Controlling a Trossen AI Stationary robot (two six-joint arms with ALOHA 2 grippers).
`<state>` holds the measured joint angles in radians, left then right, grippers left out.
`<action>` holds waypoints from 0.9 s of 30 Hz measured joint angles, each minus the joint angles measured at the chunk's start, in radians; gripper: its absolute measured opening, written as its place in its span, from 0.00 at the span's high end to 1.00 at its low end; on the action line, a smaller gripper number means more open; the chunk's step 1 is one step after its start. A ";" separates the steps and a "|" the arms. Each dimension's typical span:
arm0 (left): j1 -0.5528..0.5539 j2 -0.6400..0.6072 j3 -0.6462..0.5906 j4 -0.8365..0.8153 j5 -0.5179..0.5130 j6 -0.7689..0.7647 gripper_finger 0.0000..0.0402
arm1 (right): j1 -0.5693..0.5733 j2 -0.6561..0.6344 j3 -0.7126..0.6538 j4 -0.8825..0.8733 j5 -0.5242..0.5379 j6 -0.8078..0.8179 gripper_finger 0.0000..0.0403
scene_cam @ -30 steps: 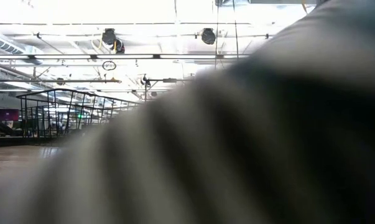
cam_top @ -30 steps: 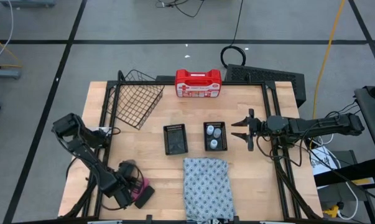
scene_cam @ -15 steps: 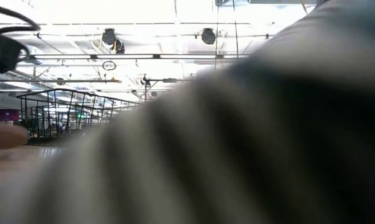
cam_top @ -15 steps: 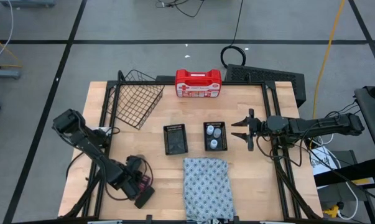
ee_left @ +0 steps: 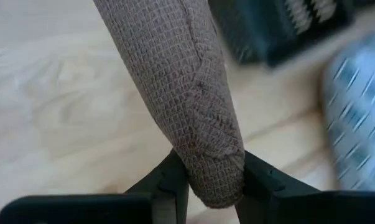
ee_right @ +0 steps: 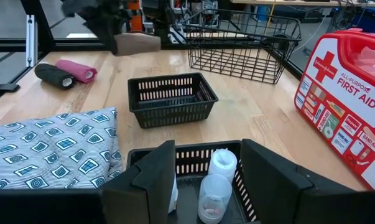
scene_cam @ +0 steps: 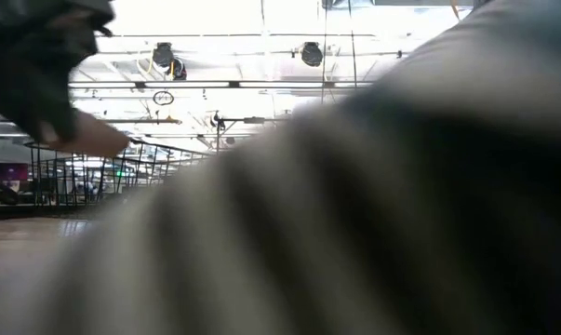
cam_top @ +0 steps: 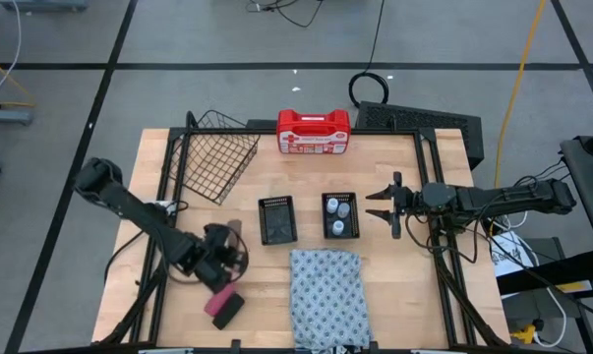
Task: Pick & Place Medicine items
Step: Put the brown bandage into the left black basket
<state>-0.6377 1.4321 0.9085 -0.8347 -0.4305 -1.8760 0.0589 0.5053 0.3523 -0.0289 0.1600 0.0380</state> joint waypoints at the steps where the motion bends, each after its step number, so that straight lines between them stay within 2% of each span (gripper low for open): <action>1: 0.019 -0.009 0.000 0.012 -0.008 -0.005 0.76 | 0.000 0.000 0.000 0.000 0.000 0.000 0.58; 5: 0.102 -0.016 0.000 0.096 -0.024 0.034 0.76 | 0.000 0.000 0.000 0.001 0.000 0.001 0.58; 13: 0.288 -0.003 0.000 0.396 -0.024 0.338 0.76 | 0.000 0.000 0.000 0.002 0.000 0.002 0.58; 18: 0.369 -0.003 0.000 0.532 -0.024 0.472 0.76 | 0.000 0.000 0.000 0.002 0.001 0.002 0.58; 23: 0.406 0.039 0.000 0.620 -0.023 0.505 0.76 | 0.000 0.000 0.000 0.003 0.001 0.003 0.58; 27: 0.415 0.098 0.000 0.646 -0.021 0.447 0.76 | 0.000 0.000 0.000 0.003 0.002 0.002 0.58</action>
<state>-0.2226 1.5302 0.9089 -0.1883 -0.4511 -1.4291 0.0587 0.5053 0.3523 -0.0261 0.1616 0.0404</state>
